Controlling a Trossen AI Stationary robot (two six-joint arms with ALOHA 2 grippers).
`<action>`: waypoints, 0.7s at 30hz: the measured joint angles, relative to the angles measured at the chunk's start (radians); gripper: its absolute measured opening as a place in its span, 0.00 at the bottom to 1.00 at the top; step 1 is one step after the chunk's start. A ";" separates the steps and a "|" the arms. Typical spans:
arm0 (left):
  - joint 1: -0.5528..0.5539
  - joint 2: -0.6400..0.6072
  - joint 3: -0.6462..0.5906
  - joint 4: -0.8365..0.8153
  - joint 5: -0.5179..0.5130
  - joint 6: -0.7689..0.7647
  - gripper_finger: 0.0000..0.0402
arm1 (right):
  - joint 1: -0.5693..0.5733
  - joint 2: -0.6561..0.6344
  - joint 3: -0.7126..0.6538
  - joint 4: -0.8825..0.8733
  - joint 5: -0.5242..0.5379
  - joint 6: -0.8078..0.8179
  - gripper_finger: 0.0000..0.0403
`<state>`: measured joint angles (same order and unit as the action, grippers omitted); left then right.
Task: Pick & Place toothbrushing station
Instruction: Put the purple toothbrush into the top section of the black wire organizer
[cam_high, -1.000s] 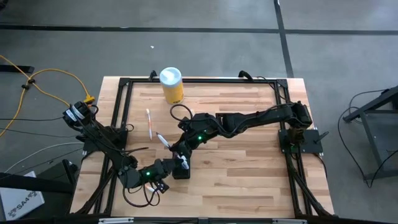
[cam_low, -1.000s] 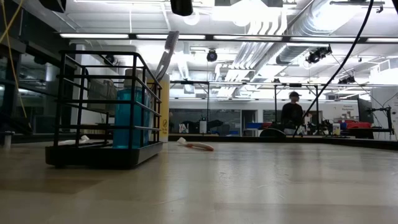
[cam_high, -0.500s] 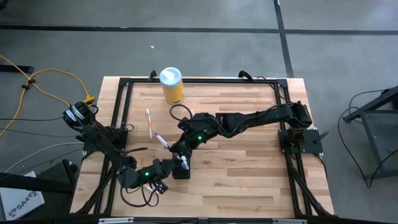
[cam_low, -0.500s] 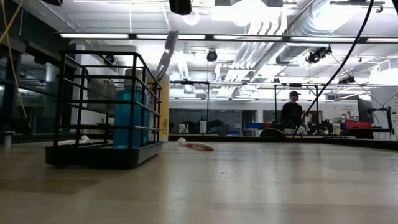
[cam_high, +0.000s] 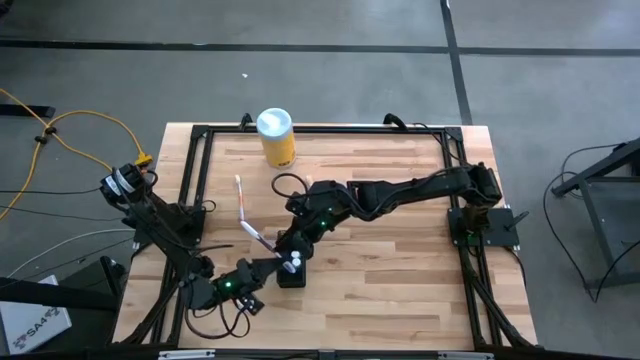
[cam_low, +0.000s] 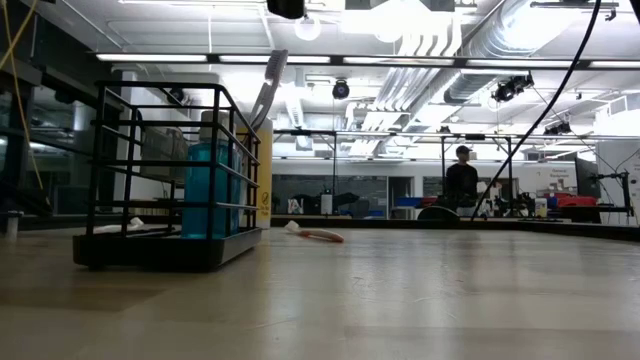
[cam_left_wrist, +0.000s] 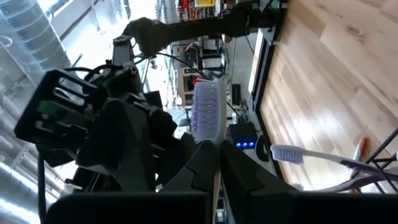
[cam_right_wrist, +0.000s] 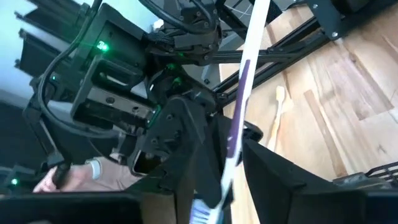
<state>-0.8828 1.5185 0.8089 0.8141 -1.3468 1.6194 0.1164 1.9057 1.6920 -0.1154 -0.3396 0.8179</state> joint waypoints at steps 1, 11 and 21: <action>-0.003 0.000 0.000 0.001 0.000 -0.004 0.01 | -0.004 0.000 0.000 0.001 -0.008 -0.011 0.32; 0.011 -0.002 -0.001 0.249 -0.026 -0.133 0.01 | -0.011 -0.123 0.001 -0.003 -0.001 -0.268 0.31; 0.081 -0.071 -0.001 0.506 -0.047 -0.219 0.01 | 0.144 -0.250 0.002 -0.297 0.192 -0.578 0.28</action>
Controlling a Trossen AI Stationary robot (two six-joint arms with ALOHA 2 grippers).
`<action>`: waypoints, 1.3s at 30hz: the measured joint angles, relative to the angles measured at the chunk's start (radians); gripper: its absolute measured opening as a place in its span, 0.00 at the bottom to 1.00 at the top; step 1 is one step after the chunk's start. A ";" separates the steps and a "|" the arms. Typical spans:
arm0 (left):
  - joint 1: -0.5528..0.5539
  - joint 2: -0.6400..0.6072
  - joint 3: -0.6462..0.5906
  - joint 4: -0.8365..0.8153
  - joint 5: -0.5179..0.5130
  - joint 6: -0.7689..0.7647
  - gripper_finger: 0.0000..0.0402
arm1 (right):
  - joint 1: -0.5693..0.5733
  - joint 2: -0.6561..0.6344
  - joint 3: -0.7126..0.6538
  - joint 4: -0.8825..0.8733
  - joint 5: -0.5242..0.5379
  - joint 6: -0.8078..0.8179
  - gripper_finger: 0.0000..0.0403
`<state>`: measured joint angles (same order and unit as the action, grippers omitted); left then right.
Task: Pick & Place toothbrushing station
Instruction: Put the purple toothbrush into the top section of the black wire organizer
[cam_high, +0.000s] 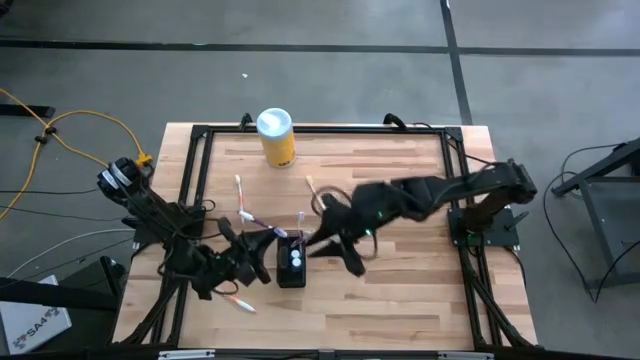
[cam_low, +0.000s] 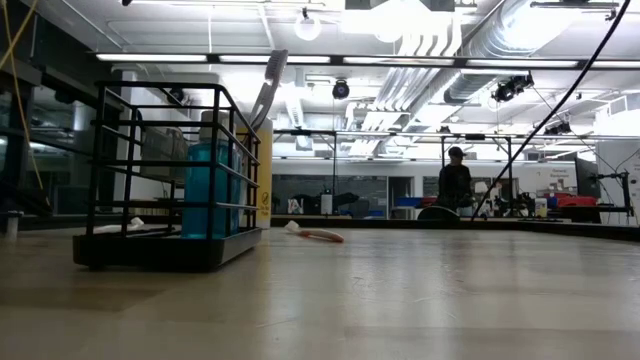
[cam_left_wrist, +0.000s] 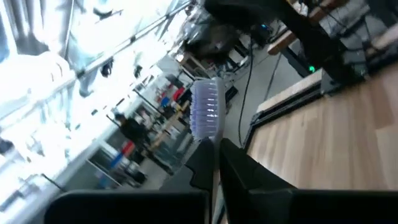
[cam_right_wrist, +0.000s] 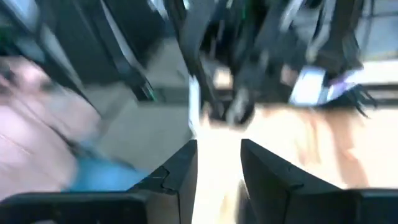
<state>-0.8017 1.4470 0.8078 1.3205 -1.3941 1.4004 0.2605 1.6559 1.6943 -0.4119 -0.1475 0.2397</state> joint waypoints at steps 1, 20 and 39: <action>0.006 -0.005 0.000 0.001 0.000 -0.027 0.01 | 0.024 -0.001 0.000 -0.046 0.045 -0.019 0.28; 0.070 -0.013 -0.105 -0.007 0.282 -0.708 0.01 | 0.318 0.012 -0.093 -0.235 0.532 0.082 0.28; 0.166 -0.017 -0.420 0.243 0.538 -1.079 0.01 | 0.393 0.013 -0.156 -0.226 0.647 0.207 0.28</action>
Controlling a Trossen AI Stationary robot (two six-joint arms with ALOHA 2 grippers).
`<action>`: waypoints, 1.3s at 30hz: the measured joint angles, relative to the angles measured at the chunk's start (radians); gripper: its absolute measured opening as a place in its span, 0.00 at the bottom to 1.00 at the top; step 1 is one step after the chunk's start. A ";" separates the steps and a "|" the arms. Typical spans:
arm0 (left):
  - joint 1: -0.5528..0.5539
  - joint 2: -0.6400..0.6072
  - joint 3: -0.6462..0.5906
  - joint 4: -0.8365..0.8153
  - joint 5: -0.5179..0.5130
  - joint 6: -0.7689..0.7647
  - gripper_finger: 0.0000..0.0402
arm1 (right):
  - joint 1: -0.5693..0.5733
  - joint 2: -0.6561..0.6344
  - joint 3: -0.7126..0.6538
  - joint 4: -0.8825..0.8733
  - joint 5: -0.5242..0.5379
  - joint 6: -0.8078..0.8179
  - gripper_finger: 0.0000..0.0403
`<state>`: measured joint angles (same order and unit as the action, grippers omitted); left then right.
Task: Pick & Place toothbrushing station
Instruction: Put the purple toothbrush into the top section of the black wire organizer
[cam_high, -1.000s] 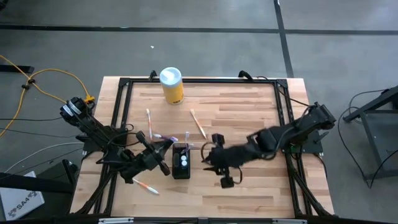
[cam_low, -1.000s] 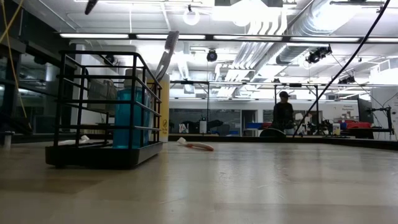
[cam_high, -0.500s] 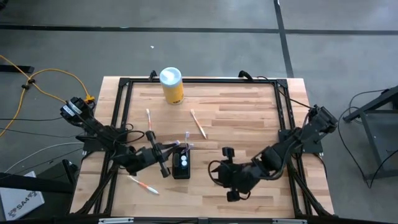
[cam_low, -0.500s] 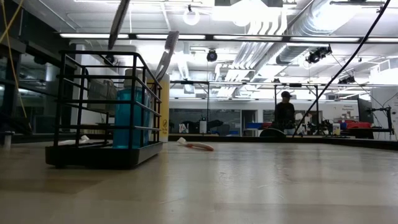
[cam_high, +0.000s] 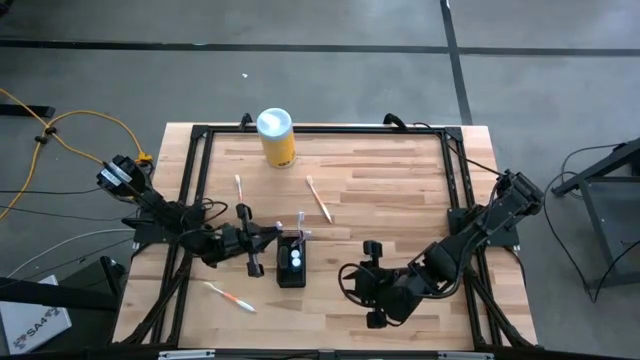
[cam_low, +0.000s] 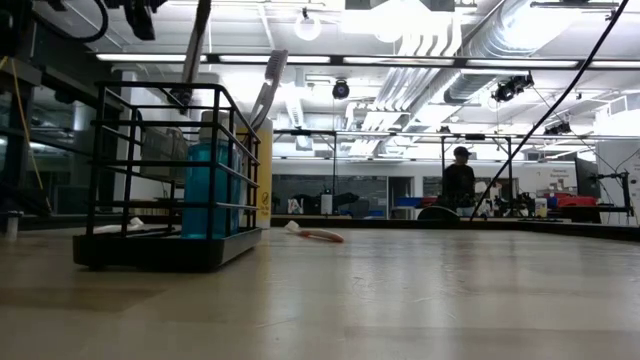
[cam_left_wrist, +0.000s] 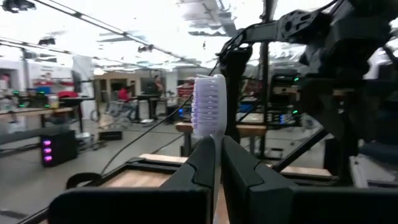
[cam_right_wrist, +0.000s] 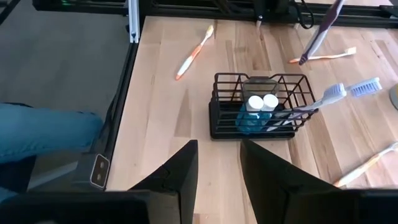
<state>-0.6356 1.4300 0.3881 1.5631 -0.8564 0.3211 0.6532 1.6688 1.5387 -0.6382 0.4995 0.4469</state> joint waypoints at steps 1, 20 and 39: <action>0.008 0.000 0.000 0.001 0.023 -0.010 0.01 | 0.000 0.000 0.000 0.001 0.000 0.000 0.28; 0.060 0.007 -0.046 0.003 0.105 -0.129 0.01 | -0.001 0.000 0.000 0.004 0.000 0.002 0.28; 0.123 0.077 -0.046 0.005 0.197 -0.201 0.01 | -0.001 0.000 0.000 0.018 0.000 0.002 0.28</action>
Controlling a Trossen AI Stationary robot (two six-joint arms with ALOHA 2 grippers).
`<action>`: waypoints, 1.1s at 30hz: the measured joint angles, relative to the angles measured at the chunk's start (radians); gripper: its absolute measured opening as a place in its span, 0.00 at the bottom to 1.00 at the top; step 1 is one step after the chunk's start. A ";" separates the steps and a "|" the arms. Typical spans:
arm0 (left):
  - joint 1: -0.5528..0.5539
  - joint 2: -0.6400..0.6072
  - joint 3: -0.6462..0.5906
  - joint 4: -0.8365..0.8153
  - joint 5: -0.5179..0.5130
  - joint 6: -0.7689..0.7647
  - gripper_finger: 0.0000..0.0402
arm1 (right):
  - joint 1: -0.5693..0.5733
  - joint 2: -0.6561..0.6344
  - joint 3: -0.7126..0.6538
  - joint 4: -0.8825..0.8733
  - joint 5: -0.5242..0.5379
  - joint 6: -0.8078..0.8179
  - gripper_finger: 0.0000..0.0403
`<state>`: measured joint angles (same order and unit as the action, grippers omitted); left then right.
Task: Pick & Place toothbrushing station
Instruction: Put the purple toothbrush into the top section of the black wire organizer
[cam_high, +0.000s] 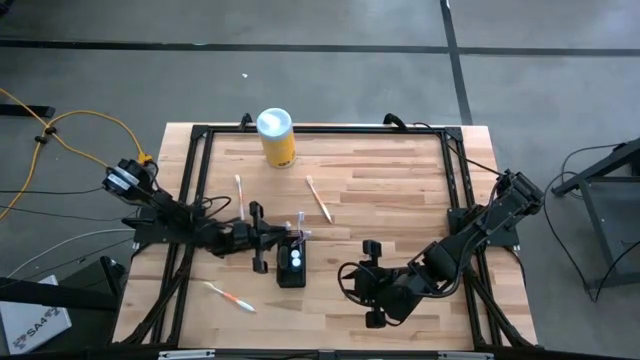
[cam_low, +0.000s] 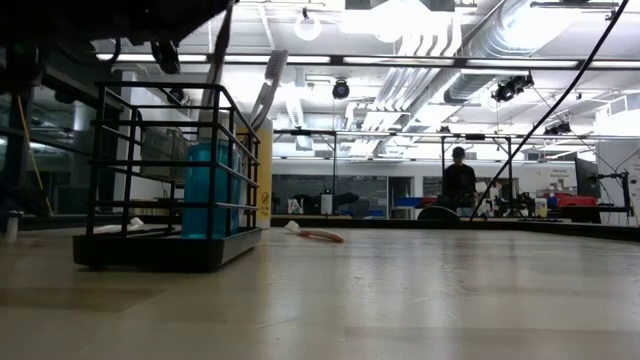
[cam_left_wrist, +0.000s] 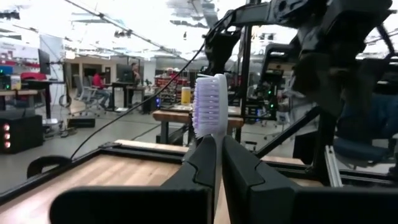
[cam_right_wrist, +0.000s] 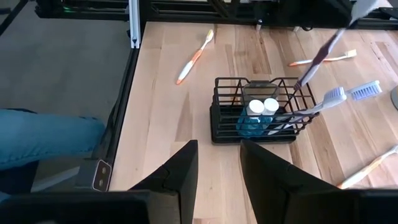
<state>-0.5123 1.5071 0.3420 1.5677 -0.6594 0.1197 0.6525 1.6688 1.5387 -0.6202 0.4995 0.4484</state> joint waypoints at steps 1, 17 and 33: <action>0.006 0.010 0.000 0.000 0.000 -0.012 0.01 | 0.000 0.000 0.000 0.000 0.000 0.000 0.28; -0.013 0.119 0.000 0.000 -0.153 -0.116 0.01 | 0.000 0.000 0.000 0.004 0.000 0.000 0.28; -0.022 0.125 -0.001 -0.008 -0.208 -0.185 0.01 | 0.000 0.000 0.000 0.012 0.000 0.001 0.28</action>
<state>-0.5345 1.6318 0.3412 1.5596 -0.8669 -0.0651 0.6525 1.6688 1.5387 -0.6079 0.4992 0.4492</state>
